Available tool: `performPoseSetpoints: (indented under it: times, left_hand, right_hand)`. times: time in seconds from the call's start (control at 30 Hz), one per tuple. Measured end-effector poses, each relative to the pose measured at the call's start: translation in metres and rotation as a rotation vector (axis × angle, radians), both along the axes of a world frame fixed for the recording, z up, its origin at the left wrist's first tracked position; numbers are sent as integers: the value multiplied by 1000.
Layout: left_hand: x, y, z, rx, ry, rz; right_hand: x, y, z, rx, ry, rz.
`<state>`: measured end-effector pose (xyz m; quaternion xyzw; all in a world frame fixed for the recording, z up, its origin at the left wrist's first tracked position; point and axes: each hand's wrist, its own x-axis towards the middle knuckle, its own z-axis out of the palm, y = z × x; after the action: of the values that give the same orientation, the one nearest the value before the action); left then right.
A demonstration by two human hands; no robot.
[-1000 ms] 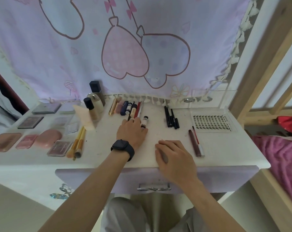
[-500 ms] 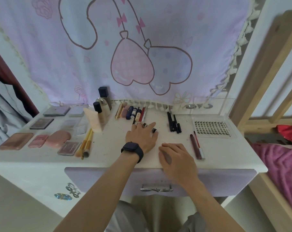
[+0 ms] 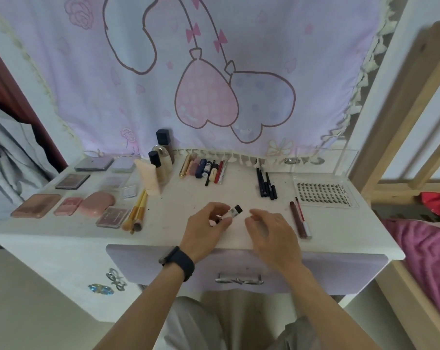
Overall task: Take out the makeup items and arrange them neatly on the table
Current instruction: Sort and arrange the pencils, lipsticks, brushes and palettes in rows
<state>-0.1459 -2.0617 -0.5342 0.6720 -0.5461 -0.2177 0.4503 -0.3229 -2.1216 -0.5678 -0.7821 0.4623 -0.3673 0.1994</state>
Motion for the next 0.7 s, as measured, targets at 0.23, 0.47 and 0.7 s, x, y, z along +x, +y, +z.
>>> performPoseSetpoints:
  times: [0.23, 0.47, 0.7]
  left_hand:
    - [-17, 22, 17, -78, -114, -158]
    - [-35, 31, 12, -220, -495, -137]
    - [-71, 24, 5, -123, 63, 37]
  right_hand:
    - [-6, 17, 19, 77, -153, 137]
    - [-16, 39, 37, 350, -394, 134]
    - [-15, 53, 35, 251, -382, 43]
